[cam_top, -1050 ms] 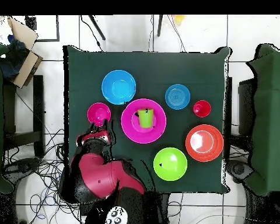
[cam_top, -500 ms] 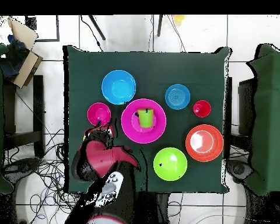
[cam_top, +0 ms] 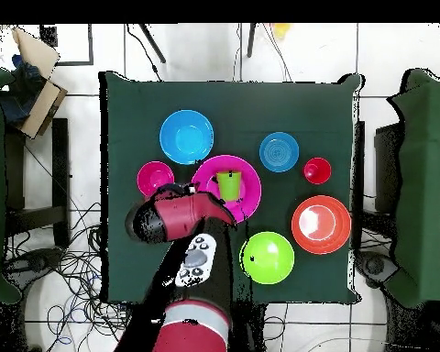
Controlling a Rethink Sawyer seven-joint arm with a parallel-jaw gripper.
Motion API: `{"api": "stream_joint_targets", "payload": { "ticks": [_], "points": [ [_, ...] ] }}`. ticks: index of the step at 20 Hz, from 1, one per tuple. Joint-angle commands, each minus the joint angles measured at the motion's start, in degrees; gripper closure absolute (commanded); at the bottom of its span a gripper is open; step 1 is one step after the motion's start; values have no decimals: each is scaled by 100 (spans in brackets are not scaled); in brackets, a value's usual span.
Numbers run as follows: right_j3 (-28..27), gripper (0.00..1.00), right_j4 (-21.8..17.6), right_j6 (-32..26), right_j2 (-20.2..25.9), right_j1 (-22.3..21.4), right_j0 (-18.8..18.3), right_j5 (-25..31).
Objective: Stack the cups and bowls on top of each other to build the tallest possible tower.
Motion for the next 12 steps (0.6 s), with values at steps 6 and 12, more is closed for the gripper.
{"api": "stream_joint_targets", "payload": {
  "ticks": [6, 12],
  "points": [
    [-2422, 0, 139, -416, 1027, 365, -305, 2193],
    [-2686, 0, 90, -492, 1166, 305, -417, 2618]
  ]
}}
